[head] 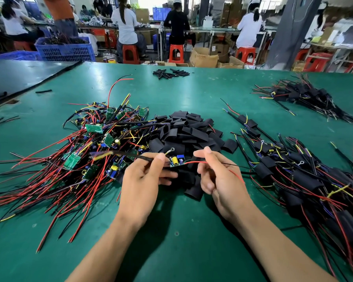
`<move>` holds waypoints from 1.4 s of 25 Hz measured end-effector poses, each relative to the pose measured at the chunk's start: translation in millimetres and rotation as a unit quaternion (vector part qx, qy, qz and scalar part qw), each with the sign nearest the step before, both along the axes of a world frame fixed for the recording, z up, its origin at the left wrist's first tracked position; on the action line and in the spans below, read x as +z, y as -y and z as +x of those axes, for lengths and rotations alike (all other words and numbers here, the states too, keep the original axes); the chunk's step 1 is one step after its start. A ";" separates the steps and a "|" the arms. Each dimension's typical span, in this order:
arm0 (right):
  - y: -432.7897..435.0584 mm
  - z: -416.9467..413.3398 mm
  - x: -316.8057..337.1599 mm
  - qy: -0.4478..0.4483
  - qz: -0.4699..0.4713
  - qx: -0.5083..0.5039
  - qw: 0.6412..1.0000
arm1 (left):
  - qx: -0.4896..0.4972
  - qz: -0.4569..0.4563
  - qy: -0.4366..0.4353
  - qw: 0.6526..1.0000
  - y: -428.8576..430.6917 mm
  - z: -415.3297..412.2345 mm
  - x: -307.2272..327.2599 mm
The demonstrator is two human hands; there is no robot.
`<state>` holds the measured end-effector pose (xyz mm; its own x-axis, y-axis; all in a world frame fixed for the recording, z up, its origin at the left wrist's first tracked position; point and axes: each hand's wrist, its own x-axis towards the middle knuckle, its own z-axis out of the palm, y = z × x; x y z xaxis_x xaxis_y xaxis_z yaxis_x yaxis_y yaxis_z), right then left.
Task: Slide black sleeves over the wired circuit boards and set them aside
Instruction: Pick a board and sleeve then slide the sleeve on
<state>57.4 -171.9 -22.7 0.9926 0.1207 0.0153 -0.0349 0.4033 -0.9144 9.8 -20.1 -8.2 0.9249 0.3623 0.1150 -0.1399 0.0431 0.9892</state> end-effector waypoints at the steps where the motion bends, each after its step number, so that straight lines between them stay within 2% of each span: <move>1: 1.2 0.9 1.2 -0.012 0.020 0.002 1.000 | -0.003 -0.058 -0.005 0.998 -2.4 1.3 1.6; 4: 2.3 0.9 6.1 -0.073 0.092 0.057 0.991 | -0.023 -0.219 -0.026 0.975 -12.0 4.3 6.1; 7: 3.9 -0.7 9.6 -0.142 0.158 0.141 0.967 | -0.051 -0.287 -0.048 0.955 -17.2 5.5 7.9; 10: 3.5 -1.8 8.3 -0.165 0.190 0.188 0.949 | -0.076 -0.324 -0.083 0.939 -20.5 6.3 8.9; 15: -0.6 -5.6 7.3 -0.146 0.146 0.197 0.958 | -0.174 -0.281 -0.110 0.938 -15.0 2.8 7.4; 19: 0.4 -6.3 6.4 -0.120 0.130 0.212 0.961 | -0.146 -0.266 -0.105 0.947 -11.6 1.9 4.6; 23: 0.4 -1.0 3.9 -0.107 0.120 0.149 0.976 | -0.103 -0.252 -0.089 0.958 -14.3 3.9 2.0; 26: 0.7 3.1 -1.1 -0.053 0.014 0.063 0.997 | -0.080 -0.243 -0.083 0.963 -13.7 4.6 0.6; 29: 2.4 3.3 -5.1 -0.013 -0.074 0.013 0.997 | -0.063 -0.240 -0.081 0.965 -16.1 5.8 -0.9; 32: 4.7 2.6 -3.3 -0.012 -0.049 0.016 0.999 | -0.050 -0.235 -0.078 0.968 -16.0 6.3 -2.0; 35: 6.6 3.4 -0.1 -0.034 0.024 0.052 0.998 | -0.039 -0.231 -0.077 0.969 -15.6 6.6 -2.9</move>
<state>60.8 -178.5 -22.8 0.9738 0.2233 -0.0427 -0.1392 0.4370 -0.8886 16.4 -4.5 -11.1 0.9448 0.2706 -0.1846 0.0299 0.4900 0.8712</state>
